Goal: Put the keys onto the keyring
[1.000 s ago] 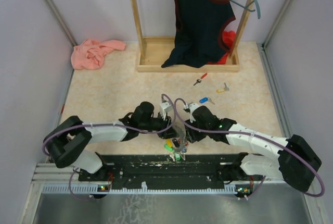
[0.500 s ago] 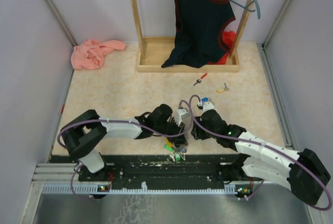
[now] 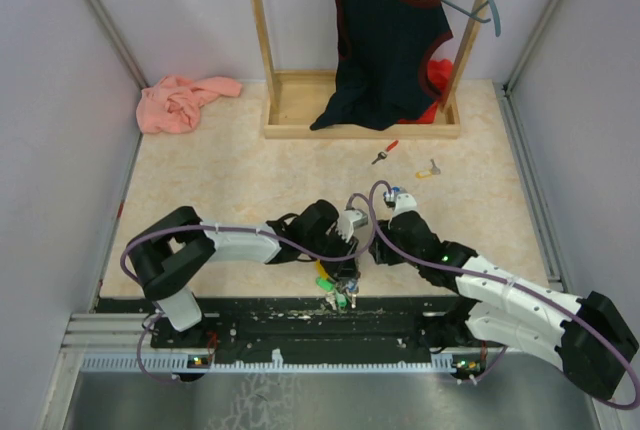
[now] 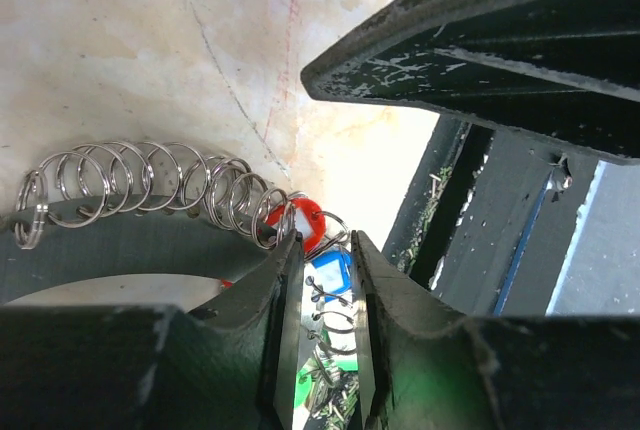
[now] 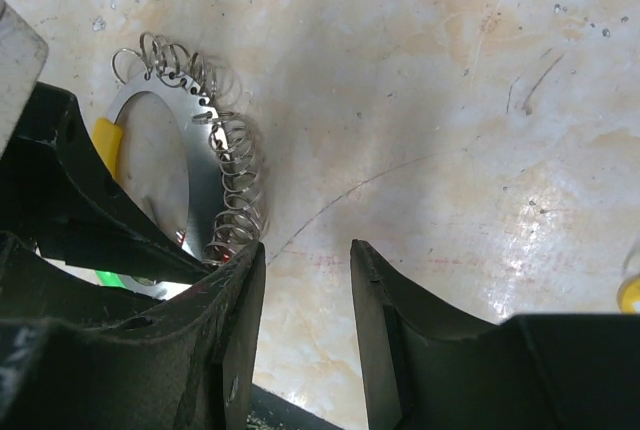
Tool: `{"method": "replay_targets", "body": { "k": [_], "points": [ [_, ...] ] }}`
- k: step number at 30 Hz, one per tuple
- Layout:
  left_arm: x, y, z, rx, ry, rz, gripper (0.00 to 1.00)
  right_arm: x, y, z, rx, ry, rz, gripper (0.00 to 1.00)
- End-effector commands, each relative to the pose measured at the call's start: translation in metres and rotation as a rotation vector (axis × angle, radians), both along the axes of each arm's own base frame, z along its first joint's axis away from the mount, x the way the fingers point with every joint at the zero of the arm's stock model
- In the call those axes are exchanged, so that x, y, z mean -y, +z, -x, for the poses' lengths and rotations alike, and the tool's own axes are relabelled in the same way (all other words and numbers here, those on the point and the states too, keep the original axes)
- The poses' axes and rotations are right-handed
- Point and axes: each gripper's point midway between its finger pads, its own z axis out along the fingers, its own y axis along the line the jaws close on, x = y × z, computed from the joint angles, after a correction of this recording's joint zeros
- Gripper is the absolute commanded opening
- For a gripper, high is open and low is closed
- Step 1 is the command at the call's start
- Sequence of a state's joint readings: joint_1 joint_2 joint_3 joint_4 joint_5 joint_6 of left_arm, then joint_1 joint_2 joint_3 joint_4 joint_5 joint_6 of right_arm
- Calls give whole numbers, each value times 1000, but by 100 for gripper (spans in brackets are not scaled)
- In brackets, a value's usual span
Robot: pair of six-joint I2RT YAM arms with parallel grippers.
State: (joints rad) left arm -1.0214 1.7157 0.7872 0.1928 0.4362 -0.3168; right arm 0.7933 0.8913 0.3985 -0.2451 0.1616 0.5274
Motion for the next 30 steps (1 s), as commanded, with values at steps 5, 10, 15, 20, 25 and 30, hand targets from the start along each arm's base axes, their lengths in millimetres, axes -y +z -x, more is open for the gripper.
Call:
{"method": "replay_targets", "body": {
  "k": [5, 10, 15, 20, 25, 30],
  "points": [
    [-4, 14, -14, 75, 62, -21, 33, -9, 14, -10, 60, 10, -57, 40],
    [-4, 18, -18, 93, 74, -32, 33, -11, 15, -10, 63, 25, -57, 40],
    [-7, 13, -22, 98, 80, -72, 34, -12, 14, -9, 64, 31, -61, 40],
    [-8, 27, -27, 134, 110, -48, 34, -12, 15, -8, 66, 36, -70, 40],
    [-8, 31, -28, 142, 106, -49, 35, -13, 15, -8, 68, 43, -73, 40],
    [-9, 22, -29, 133, 113, -73, 34, -15, 14, -5, 58, 56, -82, 40]
  ]
}}
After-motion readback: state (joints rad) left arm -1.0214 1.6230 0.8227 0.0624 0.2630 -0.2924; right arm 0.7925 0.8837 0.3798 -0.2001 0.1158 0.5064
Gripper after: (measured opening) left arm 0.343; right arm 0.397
